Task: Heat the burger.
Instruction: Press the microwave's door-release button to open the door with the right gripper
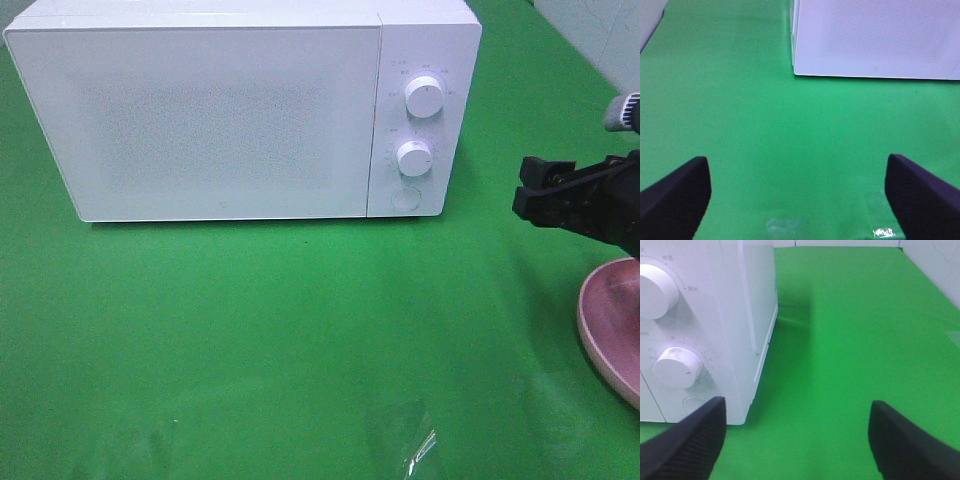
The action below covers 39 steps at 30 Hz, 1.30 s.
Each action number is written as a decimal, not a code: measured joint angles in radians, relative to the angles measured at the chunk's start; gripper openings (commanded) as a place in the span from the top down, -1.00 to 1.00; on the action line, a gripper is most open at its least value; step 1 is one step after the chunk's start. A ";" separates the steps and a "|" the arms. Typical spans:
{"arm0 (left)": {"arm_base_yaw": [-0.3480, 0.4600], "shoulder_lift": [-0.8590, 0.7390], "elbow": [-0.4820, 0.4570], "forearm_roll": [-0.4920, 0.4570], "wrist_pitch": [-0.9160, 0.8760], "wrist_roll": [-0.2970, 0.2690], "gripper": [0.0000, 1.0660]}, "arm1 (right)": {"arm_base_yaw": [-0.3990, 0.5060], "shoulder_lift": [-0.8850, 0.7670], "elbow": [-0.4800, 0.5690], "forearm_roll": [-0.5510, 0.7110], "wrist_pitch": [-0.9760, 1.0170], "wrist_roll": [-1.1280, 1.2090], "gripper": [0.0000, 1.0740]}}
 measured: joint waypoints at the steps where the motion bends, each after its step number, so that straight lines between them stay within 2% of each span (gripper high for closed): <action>1: 0.000 0.000 0.000 0.000 0.000 0.000 -0.62 | 0.000 0.000 0.000 0.000 0.000 0.000 -0.40; 5: 0.000 0.000 0.000 0.000 0.000 0.000 -0.62 | 0.070 0.051 0.000 0.068 -0.076 -0.020 -0.40; 6: 0.000 0.000 0.000 0.000 0.000 0.000 -0.62 | 0.111 0.075 -0.001 0.104 -0.105 -0.020 -0.40; 9: 0.000 0.000 0.000 0.000 0.000 0.000 -0.62 | 0.148 0.097 -0.001 0.132 -0.129 -0.020 -0.40; 10: 0.000 0.000 0.000 0.000 0.000 0.000 -0.62 | 0.189 0.119 -0.001 0.160 -0.148 -0.020 -0.40; 13: 0.000 0.000 0.000 0.000 0.000 0.000 -0.62 | 0.205 0.128 -0.002 0.175 -0.156 -0.020 -0.40; 17: 0.000 0.000 0.000 0.000 0.000 0.000 -0.62 | 0.315 0.175 -0.008 0.257 -0.201 -0.020 -0.40; 23: 0.000 0.000 0.000 0.000 0.000 0.000 -0.62 | 0.404 0.204 -0.041 0.279 -0.208 -0.020 -0.40; 29: 0.000 0.000 0.000 0.000 0.000 0.000 -0.62 | 0.436 0.205 -0.061 0.279 -0.209 -0.019 -0.38; 33: 0.000 0.000 0.000 0.000 0.000 0.000 -0.62 | 0.436 0.205 -0.064 0.284 -0.214 0.045 -0.29; 34: 0.000 0.000 0.000 0.000 0.000 0.000 -0.62 | 0.436 0.205 -0.064 0.293 -0.214 0.139 -0.21; 35: 0.000 0.000 0.000 0.000 0.000 0.000 -0.62 | 0.436 0.205 -0.064 0.293 -0.214 0.139 -0.21; 36: 0.000 0.000 0.000 0.000 0.000 0.000 -0.62 | 0.436 0.205 -0.064 0.302 -0.213 0.265 -0.15; 37: 0.000 0.000 0.000 0.000 0.000 0.000 -0.62 | 0.436 0.205 -0.064 0.303 -0.212 0.333 -0.05; 38: 0.000 0.000 0.000 0.000 0.000 0.000 -0.62 | 0.436 0.205 -0.064 0.303 -0.212 0.333 -0.05; 39: 0.000 0.000 0.000 0.000 0.000 0.000 -0.62 | 0.436 0.205 -0.064 0.303 -0.208 0.463 0.07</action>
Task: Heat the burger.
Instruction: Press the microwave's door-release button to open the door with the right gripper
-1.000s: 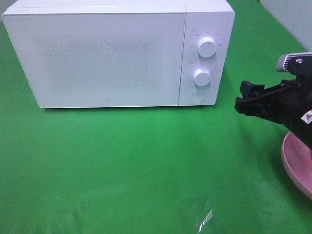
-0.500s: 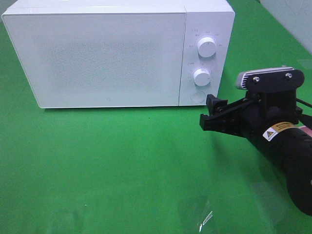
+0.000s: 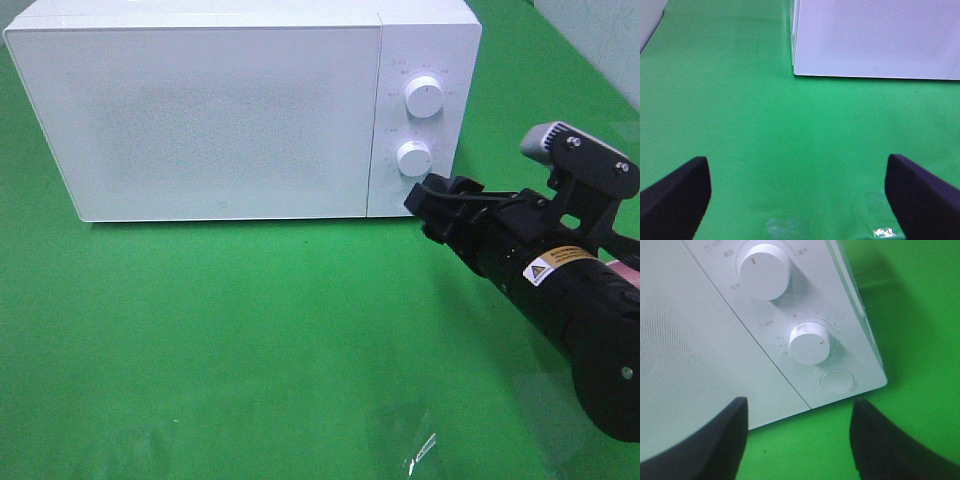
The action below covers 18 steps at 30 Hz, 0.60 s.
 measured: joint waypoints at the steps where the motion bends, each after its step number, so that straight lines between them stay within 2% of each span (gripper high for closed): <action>1: 0.000 0.000 0.000 0.000 0.000 0.000 -0.62 | 0.000 0.000 0.000 0.000 0.000 0.000 0.07; 2: 0.000 0.000 0.000 0.000 0.000 0.000 -0.62 | 0.000 0.000 0.000 0.001 0.001 0.132 0.22; 3: 0.000 0.000 0.000 0.000 0.000 0.000 -0.62 | 0.000 0.000 0.000 0.001 0.001 0.132 0.22; 5: 0.000 0.000 0.000 0.000 0.000 0.000 -0.62 | 0.000 0.000 0.000 0.002 0.005 0.394 0.49; 8: 0.000 0.000 0.000 0.000 0.000 0.000 -0.62 | 0.000 0.000 0.000 0.002 0.007 0.456 0.54; 9: 0.000 0.000 0.000 0.000 0.000 0.000 -0.62 | 0.000 0.000 0.000 0.002 0.010 0.596 0.62; 12: 0.000 0.000 0.000 0.000 0.000 0.000 -0.62 | 0.000 0.000 0.000 0.002 0.010 0.629 0.69; 13: 0.000 0.000 0.000 0.000 0.000 0.000 -0.62 | 0.000 0.000 0.000 0.002 0.010 0.721 0.76; 18: 0.000 0.000 0.000 0.000 0.000 0.000 -0.62 | 0.000 0.000 0.000 0.002 0.040 0.883 0.90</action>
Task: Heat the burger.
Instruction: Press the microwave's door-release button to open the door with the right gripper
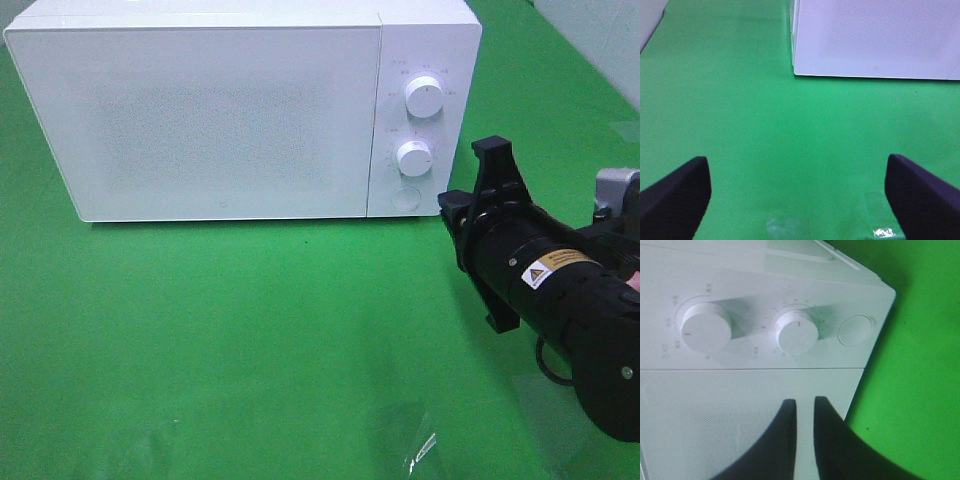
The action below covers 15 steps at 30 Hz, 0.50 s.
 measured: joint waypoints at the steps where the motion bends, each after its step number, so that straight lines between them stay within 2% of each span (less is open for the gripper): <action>1: 0.000 0.000 0.000 0.000 0.000 0.000 -0.62 | 0.000 0.000 0.000 0.000 0.034 0.061 0.98; 15: 0.000 0.000 0.000 0.000 0.000 0.000 -0.62 | 0.000 0.006 0.000 0.000 0.101 0.111 1.00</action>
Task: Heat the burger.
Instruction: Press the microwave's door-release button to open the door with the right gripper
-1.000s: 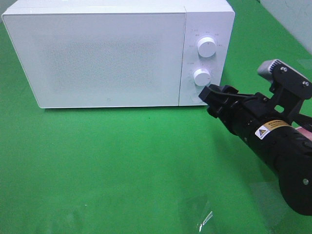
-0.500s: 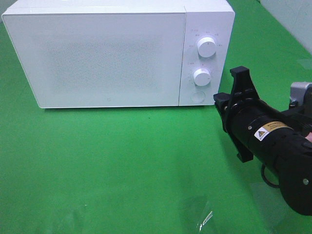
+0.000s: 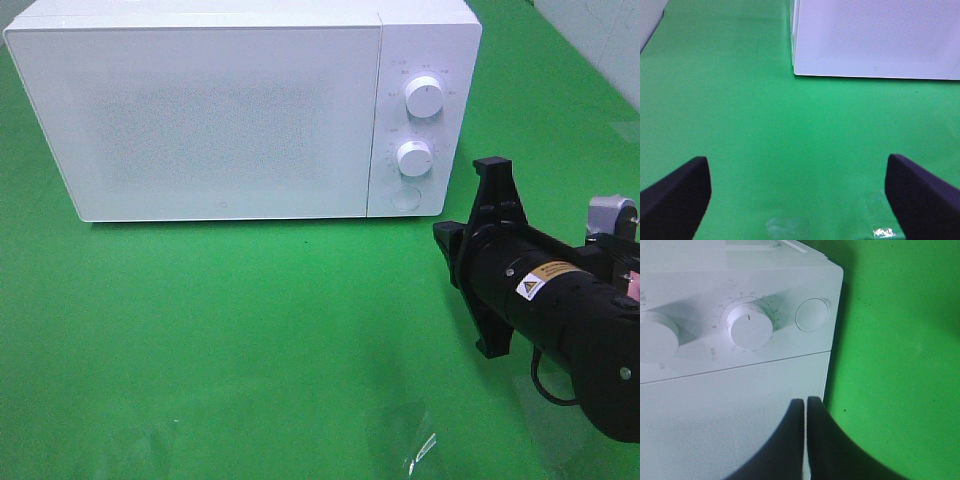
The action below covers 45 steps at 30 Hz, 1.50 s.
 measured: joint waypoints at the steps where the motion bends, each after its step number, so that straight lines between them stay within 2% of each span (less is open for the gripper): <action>1: 0.000 0.000 0.000 0.000 0.000 0.000 -0.62 | -0.005 0.002 0.000 -0.002 0.000 0.000 1.00; 12: 0.000 0.000 0.000 0.000 0.000 0.000 -0.62 | -0.095 0.109 -0.066 -0.159 -0.001 0.103 1.00; 17: 0.000 0.000 0.000 0.000 0.000 0.000 -0.62 | -0.128 0.159 -0.101 -0.173 -0.002 0.121 1.00; 31: 0.000 0.000 0.000 0.000 0.000 0.000 -0.62 | -0.134 0.260 -0.196 -0.184 -0.004 0.123 1.00; 39: 0.000 0.000 0.000 0.000 0.000 0.000 -0.62 | -0.186 0.318 -0.280 -0.183 -0.004 0.123 1.00; 45: 0.000 0.000 0.000 0.000 0.000 0.000 -0.62 | -0.192 0.345 -0.317 -0.184 -0.001 0.130 1.00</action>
